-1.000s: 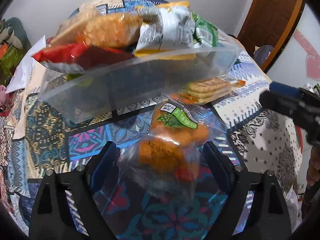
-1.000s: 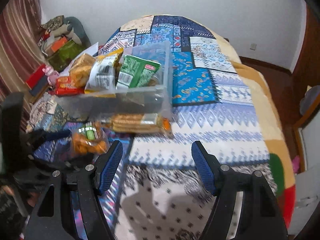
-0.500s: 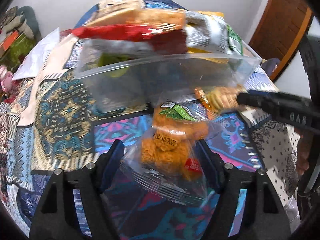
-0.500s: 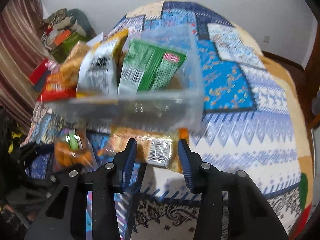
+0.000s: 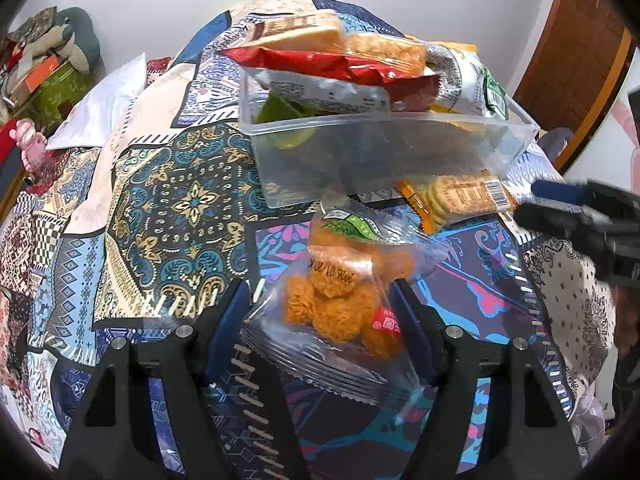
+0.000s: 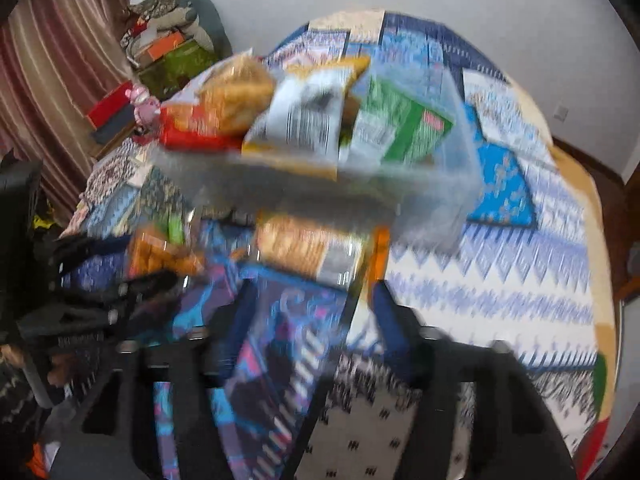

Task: Organize snacks
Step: 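Grasp the clear orange cracker bag with left tool while right grasps the wrapped bread roll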

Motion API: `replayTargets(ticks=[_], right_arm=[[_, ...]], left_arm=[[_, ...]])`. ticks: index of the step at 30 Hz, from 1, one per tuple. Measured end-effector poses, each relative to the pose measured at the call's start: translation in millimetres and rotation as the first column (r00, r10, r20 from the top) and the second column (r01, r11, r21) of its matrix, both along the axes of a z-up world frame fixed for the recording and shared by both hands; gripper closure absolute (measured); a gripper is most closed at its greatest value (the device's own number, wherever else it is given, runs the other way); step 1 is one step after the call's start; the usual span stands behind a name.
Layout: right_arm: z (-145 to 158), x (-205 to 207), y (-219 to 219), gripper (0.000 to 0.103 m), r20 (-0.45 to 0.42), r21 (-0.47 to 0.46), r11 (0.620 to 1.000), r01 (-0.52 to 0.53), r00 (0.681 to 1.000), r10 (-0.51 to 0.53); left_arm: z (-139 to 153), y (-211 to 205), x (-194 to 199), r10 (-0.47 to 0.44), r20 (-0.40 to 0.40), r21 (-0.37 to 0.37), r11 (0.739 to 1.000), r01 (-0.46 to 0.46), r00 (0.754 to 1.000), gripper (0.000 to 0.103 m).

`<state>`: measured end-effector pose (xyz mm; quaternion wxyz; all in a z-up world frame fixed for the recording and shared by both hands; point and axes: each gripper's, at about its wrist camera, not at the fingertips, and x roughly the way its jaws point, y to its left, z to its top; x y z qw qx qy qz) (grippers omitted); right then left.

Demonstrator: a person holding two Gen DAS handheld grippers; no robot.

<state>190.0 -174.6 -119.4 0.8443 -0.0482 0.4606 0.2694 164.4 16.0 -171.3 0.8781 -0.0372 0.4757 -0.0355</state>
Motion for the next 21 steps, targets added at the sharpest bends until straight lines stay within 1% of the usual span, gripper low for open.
replayTargets(ticks=[1,3,5,9,11,13,14,18,21], right_arm=[[2,5,1,0.036,0.013,0.0,1.0,0.003,1.0,-0.003],[2,15,6,0.036,0.005,0.013,1.0,-0.008,1.0,0.008],[-2,26,17,0.036,-0.013,0.026,0.999,-0.019,1.0,0.02],[-16,39,33,0.036,-0.052,0.009,0.999,-0.05,0.997,0.05],[-26,43,41,0.036,-0.094,0.005,0.997,-0.071,0.993,0.071],[-36,42,41,0.036,-0.146,0.018,0.996,-0.085,0.986,0.086],[-38,39,38,0.036,-0.155,0.03,0.996,-0.086,0.984,0.09],[-34,23,27,0.036,-0.168,0.048,0.995,-0.092,0.981,0.099],[-32,10,25,0.036,-0.161,0.032,0.992,-0.123,0.979,0.127]], left_arm=[[0,1,-1,0.002,0.001,-0.004,1.0,-0.002,1.0,0.032],[0,4,-2,0.006,0.002,-0.015,1.0,-0.006,1.0,0.032],[-1,6,0,0.005,0.001,-0.024,1.0,-0.005,1.0,0.032],[-2,7,-1,-0.004,0.005,-0.023,1.0,0.005,1.0,0.032],[-3,7,-1,-0.012,0.001,-0.022,1.0,0.012,1.0,0.032],[-5,8,-1,-0.019,-0.009,-0.027,0.999,0.019,1.0,0.032],[-6,8,-1,-0.022,-0.015,-0.033,0.999,0.022,1.0,0.032],[-8,12,0,-0.025,-0.036,-0.074,0.997,0.022,0.999,0.031],[-10,10,1,-0.031,-0.038,-0.078,0.997,0.028,0.999,0.031]])
